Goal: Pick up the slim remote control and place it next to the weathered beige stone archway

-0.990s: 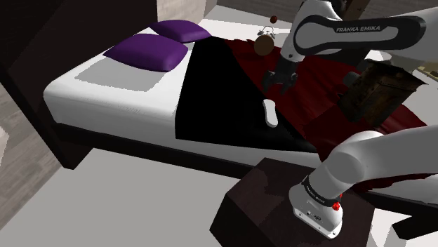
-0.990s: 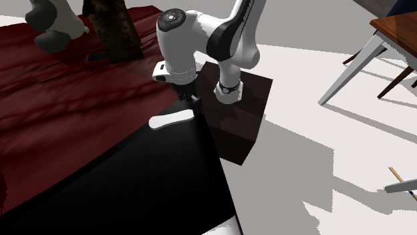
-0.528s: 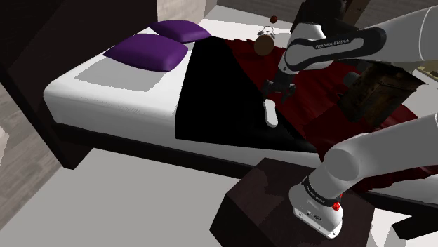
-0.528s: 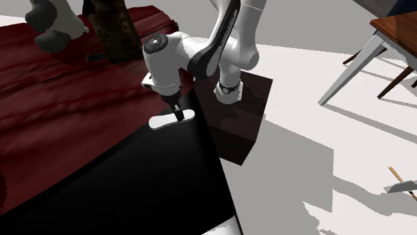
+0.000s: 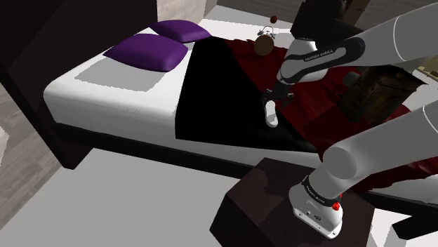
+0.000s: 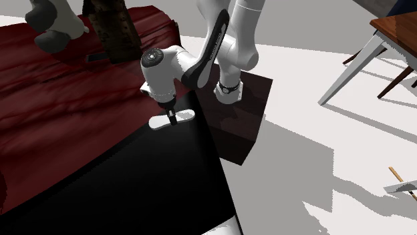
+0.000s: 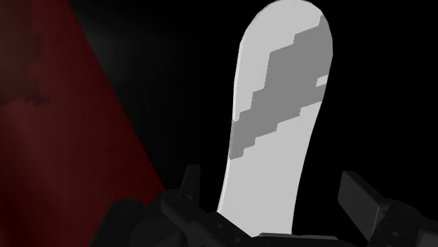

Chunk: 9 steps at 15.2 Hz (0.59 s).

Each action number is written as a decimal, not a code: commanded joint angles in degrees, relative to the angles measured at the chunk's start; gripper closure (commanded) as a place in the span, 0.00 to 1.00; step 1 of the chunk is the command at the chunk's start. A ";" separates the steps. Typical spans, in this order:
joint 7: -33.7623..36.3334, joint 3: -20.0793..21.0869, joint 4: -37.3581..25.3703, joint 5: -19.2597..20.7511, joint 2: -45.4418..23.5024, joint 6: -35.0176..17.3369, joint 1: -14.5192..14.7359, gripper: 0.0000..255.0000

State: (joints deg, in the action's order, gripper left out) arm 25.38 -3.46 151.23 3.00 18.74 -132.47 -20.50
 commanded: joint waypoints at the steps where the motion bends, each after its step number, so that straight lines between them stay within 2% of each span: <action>1: 0.05 -0.05 0.68 0.02 -1.31 -2.03 -0.02 0.00; 3: 0.04 -0.10 1.18 0.03 -2.29 -3.52 -0.03 0.00; 9: 0.04 -0.10 1.18 0.03 -2.29 -3.52 -0.03 0.00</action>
State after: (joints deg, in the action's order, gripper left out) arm 25.42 -3.56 152.41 3.03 16.46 -135.97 -20.53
